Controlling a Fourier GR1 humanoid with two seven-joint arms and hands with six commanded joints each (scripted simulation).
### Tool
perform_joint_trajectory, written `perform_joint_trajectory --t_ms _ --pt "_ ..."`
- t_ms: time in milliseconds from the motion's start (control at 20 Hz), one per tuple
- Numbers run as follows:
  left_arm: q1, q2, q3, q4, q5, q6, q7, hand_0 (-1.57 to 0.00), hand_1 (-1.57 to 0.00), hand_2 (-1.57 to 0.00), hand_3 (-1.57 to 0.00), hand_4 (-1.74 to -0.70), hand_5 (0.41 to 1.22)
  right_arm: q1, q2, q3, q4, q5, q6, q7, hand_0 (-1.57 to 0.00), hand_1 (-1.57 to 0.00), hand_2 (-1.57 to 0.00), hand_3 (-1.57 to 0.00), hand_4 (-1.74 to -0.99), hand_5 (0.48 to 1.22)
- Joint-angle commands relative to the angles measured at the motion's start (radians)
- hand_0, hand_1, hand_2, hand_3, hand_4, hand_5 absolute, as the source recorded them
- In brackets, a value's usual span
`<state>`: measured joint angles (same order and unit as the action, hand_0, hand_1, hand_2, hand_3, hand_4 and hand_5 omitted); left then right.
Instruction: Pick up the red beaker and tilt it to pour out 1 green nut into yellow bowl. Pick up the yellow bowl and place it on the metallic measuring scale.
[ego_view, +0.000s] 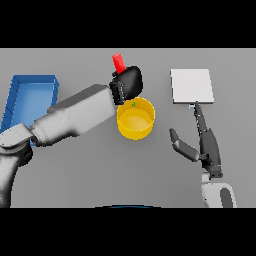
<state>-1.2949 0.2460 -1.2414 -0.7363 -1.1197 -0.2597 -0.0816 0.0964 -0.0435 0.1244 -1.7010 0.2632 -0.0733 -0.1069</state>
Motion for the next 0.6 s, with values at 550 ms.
perform_joint_trajectory --t_ms 550 --pt "-0.176 -0.027 -0.134 0.090 -0.037 0.028 -0.072 -1.57 -1.57 -1.57 -1.57 -1.72 1.221 -0.002 0.007 0.003 -0.011 0.002 -0.005 0.005 0.00 0.00 0.00 0.00 -1.157 0.638"
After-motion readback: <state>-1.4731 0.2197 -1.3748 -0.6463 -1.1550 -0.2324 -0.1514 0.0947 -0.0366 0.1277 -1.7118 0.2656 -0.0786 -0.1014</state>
